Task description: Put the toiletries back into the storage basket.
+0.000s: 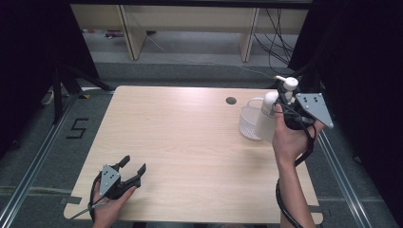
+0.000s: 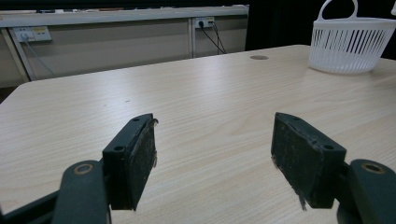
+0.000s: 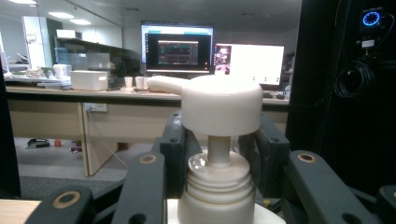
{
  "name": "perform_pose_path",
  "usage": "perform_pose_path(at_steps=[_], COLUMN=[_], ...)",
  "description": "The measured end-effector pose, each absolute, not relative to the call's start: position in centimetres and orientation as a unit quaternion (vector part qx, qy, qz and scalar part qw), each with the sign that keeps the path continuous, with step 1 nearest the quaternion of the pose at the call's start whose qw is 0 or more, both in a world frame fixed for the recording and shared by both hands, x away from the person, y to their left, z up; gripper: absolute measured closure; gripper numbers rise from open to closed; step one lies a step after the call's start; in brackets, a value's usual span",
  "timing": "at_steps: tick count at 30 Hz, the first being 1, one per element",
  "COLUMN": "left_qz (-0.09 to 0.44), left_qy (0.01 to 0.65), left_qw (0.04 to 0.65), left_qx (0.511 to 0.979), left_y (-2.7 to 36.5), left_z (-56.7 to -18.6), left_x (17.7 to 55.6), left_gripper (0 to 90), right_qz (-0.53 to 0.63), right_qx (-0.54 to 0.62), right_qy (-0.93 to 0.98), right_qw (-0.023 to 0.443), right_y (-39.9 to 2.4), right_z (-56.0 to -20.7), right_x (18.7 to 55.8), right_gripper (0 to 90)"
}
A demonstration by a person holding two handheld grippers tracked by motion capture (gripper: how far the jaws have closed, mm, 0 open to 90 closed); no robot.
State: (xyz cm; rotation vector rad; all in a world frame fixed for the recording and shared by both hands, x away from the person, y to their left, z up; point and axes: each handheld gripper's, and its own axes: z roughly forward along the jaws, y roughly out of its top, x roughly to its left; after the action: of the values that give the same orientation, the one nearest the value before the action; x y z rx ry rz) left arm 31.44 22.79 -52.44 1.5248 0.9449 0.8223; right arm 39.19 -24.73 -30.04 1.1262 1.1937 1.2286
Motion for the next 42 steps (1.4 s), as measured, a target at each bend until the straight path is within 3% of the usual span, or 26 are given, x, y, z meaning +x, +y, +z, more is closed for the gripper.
perform_pose_path(at_steps=[42], left_qz=[0.347], left_qy=[0.401], left_qw=[0.552], left_qx=[0.644], left_y=[22.8], left_z=[-52.4], left_x=[31.5], left_gripper=[30.1], right_qz=[0.507], right_qx=[0.479], right_qy=[0.486], right_qw=[0.526], right_y=[-25.3], right_z=[-28.1], right_x=[42.2], right_gripper=[63.5])
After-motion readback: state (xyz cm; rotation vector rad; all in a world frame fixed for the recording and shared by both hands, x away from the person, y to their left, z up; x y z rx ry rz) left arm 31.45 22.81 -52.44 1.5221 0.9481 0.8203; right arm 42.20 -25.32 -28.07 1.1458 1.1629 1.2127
